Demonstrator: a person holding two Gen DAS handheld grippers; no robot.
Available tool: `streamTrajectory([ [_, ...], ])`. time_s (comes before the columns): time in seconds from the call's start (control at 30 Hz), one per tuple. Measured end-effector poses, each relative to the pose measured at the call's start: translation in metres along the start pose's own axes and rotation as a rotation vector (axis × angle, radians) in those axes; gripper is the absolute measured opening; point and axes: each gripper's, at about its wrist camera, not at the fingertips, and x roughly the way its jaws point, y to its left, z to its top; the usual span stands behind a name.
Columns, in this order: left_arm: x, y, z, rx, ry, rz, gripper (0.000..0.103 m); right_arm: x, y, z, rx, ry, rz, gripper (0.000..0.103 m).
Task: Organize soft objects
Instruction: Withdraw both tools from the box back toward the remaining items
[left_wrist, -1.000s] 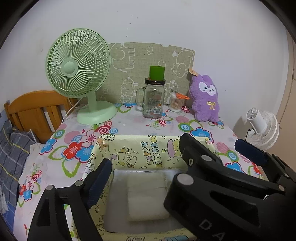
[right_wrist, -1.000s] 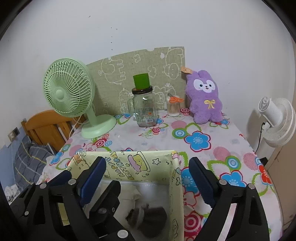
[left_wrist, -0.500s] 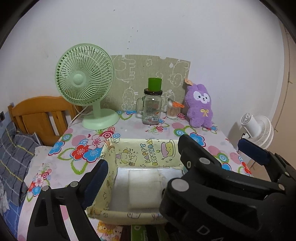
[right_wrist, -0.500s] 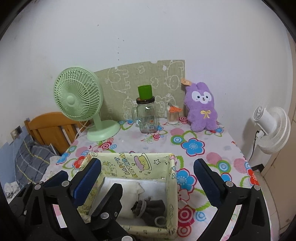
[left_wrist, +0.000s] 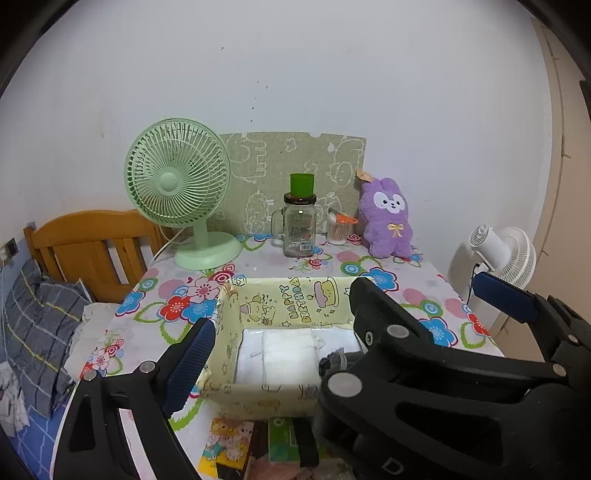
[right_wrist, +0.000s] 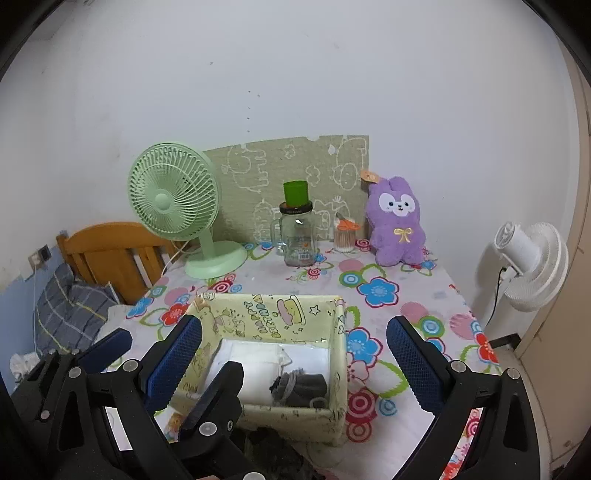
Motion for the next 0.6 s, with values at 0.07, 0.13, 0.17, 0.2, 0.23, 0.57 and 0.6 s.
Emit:
streamTrajectory([
  [0.07, -0.007, -0.002, -0.003, 0.006, -0.003, -0.004, 0.094, -0.007, 0.000, -0.002, -0.004, 0.001, 0.003, 0.102],
  [0.13, -0.013, -0.003, -0.005, 0.017, -0.008, -0.005, 0.094, -0.013, 0.001, -0.004, -0.008, -0.001, 0.008, 0.102],
  [0.17, -0.017, -0.005, -0.006, 0.021, -0.011, -0.003, 0.094, -0.017, 0.001, -0.005, -0.012, -0.003, 0.010, 0.102],
  [0.2, -0.020, -0.006, -0.007, 0.027, -0.016, 0.000, 0.095, -0.020, 0.002, -0.006, -0.020, -0.004, 0.012, 0.102],
  [0.23, -0.024, -0.006, -0.009, 0.032, -0.023, 0.004, 0.095, -0.023, 0.003, -0.007, -0.030, -0.005, 0.011, 0.102],
  [0.57, -0.051, -0.011, -0.022, 0.051, -0.039, -0.001, 0.095, -0.055, 0.007, -0.019, -0.060, -0.035, 0.010, 0.101],
  [0.6, -0.052, -0.012, -0.024, 0.051, -0.037, -0.001, 0.095, -0.057, 0.008, -0.021, -0.061, -0.034, 0.009, 0.101],
])
